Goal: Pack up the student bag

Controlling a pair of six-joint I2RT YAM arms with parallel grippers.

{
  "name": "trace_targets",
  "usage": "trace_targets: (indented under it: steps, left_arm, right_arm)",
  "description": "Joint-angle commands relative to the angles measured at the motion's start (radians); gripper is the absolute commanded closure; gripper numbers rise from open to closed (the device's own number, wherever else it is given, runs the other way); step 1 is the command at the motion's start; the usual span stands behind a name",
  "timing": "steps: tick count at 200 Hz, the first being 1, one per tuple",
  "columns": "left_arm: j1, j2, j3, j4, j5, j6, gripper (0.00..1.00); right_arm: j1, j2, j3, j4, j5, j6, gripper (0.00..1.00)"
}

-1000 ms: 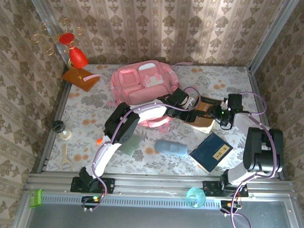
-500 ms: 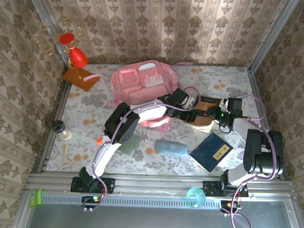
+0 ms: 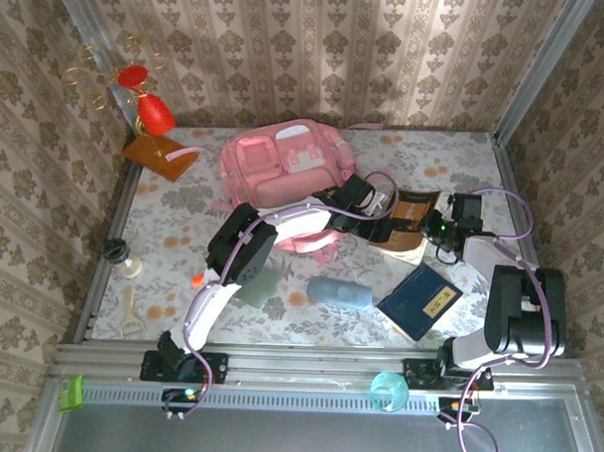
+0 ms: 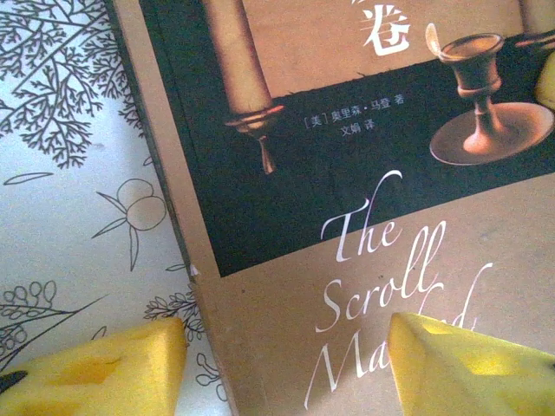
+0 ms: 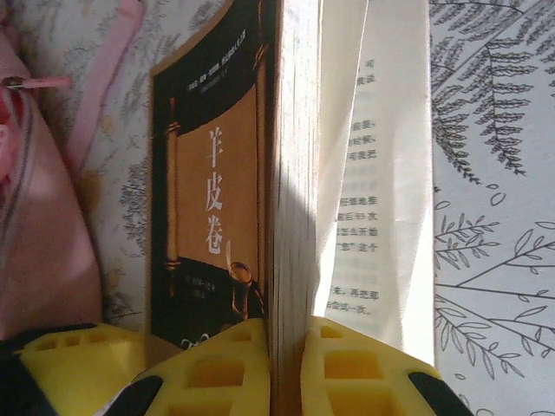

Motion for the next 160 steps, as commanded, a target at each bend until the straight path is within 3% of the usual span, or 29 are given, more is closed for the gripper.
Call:
trace_targets:
  steps: [1, 66, 110, 160]
  left_arm:
    - [0.031, -0.132, -0.003, 0.049, 0.03, 0.004, 0.32]
    - [0.182, -0.523, -0.385, 0.382, 0.2, -0.181, 0.19]
    - [0.255, -0.542, -0.454, 0.565, 0.374, -0.398, 0.13]
    - [0.236, -0.54, -0.472, 0.657, 0.403, -0.475, 0.05]
  right_arm:
    - [0.004, -0.059, 0.035, 0.049, -0.104, 0.031, 1.0]
    - [0.05, -0.336, 0.075, 0.15, -0.348, 0.077, 1.0]
    - [0.172, -0.442, 0.106, 0.224, -0.381, 0.083, 1.0]
    - [0.268, -0.413, 0.123, 0.339, -0.404, 0.126, 1.0]
